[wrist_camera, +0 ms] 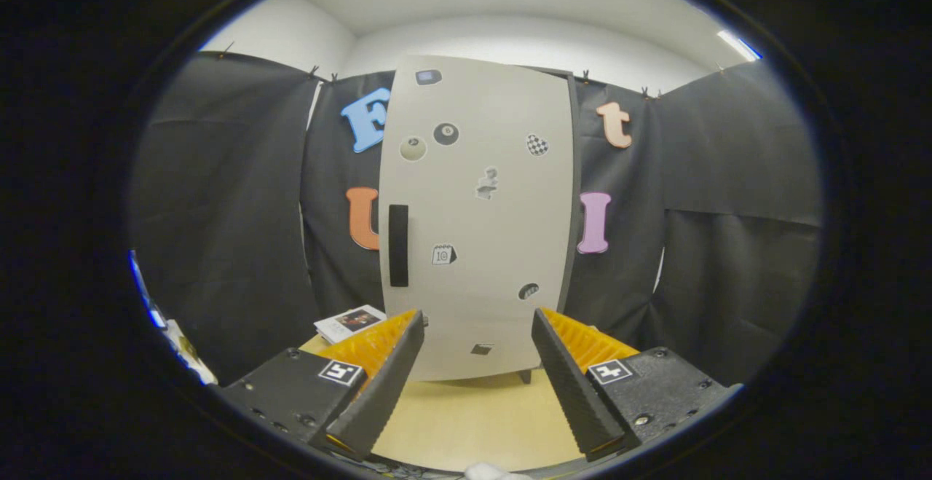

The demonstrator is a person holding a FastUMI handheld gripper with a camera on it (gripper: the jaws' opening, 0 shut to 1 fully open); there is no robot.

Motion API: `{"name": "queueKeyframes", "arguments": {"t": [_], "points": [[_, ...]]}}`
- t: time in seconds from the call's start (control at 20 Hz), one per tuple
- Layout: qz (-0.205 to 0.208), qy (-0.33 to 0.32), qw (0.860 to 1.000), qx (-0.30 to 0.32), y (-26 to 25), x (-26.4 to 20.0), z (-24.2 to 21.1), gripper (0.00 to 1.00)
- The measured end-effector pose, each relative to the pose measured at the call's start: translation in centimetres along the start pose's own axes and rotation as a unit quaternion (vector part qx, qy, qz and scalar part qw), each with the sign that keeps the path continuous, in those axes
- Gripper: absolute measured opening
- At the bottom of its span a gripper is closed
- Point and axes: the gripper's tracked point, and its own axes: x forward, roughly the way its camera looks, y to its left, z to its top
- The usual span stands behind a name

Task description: Open the shoe cabinet door, grab the shoes and put them into the shoe cabinet, then close the shoe cabinet door.

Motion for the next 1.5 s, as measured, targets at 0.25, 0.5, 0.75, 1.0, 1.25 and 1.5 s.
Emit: {"name": "queueKeyframes", "arguments": {"t": [0.25,0.5,0.75,1.0,1.25,1.5], "points": [[-0.013,0.006,1.0,-0.001,-1.4,-2.1,-0.9,0.98],[-0.017,0.003,1.0,-0.005,-2.0,-3.2,-1.2,0.98],[-0.016,0.008,1.0,-0.005,-2.5,-3.2,-1.4,0.98],[-0.017,0.014,1.0,-0.005,-3.1,-2.3,-1.0,0.98],[-0.017,0.015,1.0,-0.007,-3.3,-2.1,-0.9,0.98],[-0.021,0.016,1.0,-0.007,-3.6,-2.2,-0.9,0.98]]}}
